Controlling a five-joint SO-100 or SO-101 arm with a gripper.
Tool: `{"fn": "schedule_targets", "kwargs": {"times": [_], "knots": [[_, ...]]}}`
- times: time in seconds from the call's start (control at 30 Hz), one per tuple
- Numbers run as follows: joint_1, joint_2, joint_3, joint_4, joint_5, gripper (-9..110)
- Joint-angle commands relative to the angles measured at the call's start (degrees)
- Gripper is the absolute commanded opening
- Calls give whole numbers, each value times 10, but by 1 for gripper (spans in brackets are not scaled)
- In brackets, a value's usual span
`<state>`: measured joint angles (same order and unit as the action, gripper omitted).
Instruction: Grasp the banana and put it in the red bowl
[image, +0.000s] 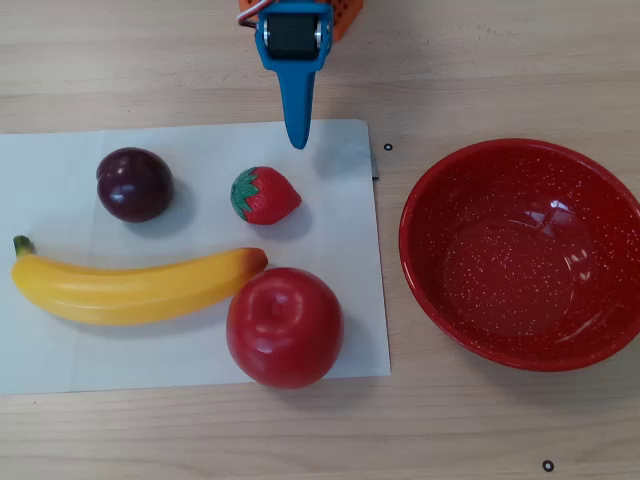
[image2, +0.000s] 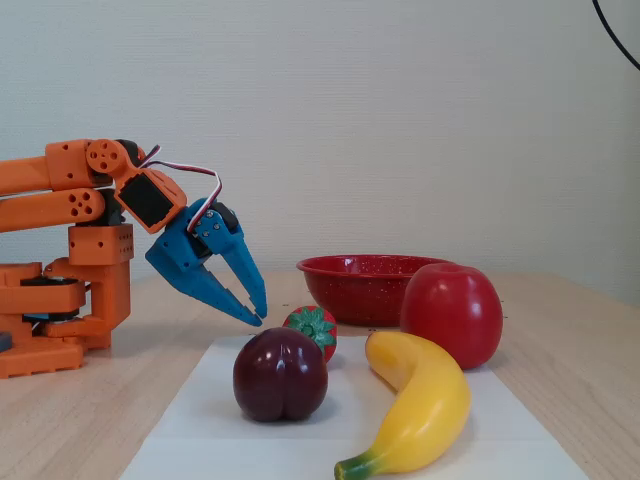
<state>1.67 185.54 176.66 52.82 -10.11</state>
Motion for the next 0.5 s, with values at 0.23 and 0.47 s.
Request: {"fn": "schedule_targets", "kwargs": {"times": [0.23, 0.47], "knots": [[8, -131, -176, 102, -16, 0], [-5, -248, -344, 188, -27, 0]]}}
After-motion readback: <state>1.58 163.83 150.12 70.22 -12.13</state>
